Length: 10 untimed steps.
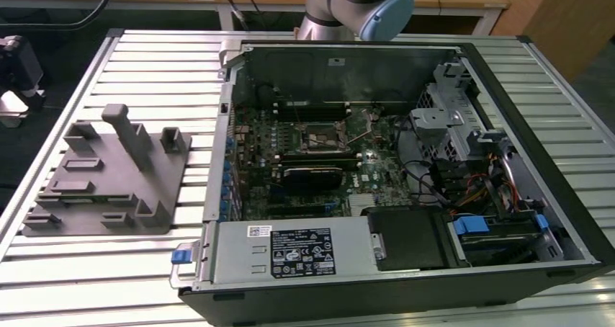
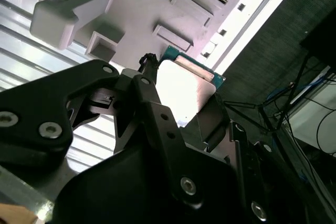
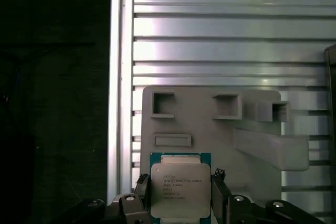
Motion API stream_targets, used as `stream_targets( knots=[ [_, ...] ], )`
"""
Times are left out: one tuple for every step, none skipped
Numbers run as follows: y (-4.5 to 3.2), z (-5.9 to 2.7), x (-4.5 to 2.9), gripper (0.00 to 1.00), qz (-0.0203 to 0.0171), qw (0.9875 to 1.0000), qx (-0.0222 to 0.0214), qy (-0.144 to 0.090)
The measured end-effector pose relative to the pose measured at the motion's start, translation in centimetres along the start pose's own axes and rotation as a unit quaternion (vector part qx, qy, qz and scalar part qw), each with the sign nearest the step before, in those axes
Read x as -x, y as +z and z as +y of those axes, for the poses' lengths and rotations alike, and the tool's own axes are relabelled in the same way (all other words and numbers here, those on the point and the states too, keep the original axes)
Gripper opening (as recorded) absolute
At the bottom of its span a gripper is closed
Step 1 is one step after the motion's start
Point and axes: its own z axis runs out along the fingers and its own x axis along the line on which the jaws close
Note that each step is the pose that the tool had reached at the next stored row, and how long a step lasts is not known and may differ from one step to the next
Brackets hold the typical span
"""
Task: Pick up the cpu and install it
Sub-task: 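Pick up the cpu and move it towards the insertion slot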
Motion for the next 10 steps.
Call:
stream_targets(
  knots=[
    [-0.18, 0.03, 0.01, 0.55, 0.0, 1.0, 0.0, 0.0],
    [-0.35, 0.06, 0.01, 0.55, -0.0001, 1.0, 0.0, 0.0],
    [-0.55, 0.09, 0.01, 0.55, -0.0001, 1.0, 0.0, 0.0],
    [-0.74, 0.12, 0.01, 0.55, -0.0001, 1.0, 0.0, 0.0],
    [-0.94, 0.15, 0.02, 0.55, -0.0002, 1.0, 0.0, 0.0],
    [-1.13, 0.18, 0.02, 0.55, -0.0003, 1.0, 0.0, 0.0],
    [-1.32, 0.21, 0.03, 0.55, -0.0004, 1.0, 0.0, 0.0],
    [-1.5, 0.24, 0.03, 0.55, -0.0005, 1.0, 0.0, 0.0],
    [-1.65, 0.26, 0.04, 0.55, -0.0006, 1.0, 0.0, 0.0],
    [-1.79, 0.28, 0.04, 0.55, -0.0007, 1.0, 0.0, 0.0]
  ],
)
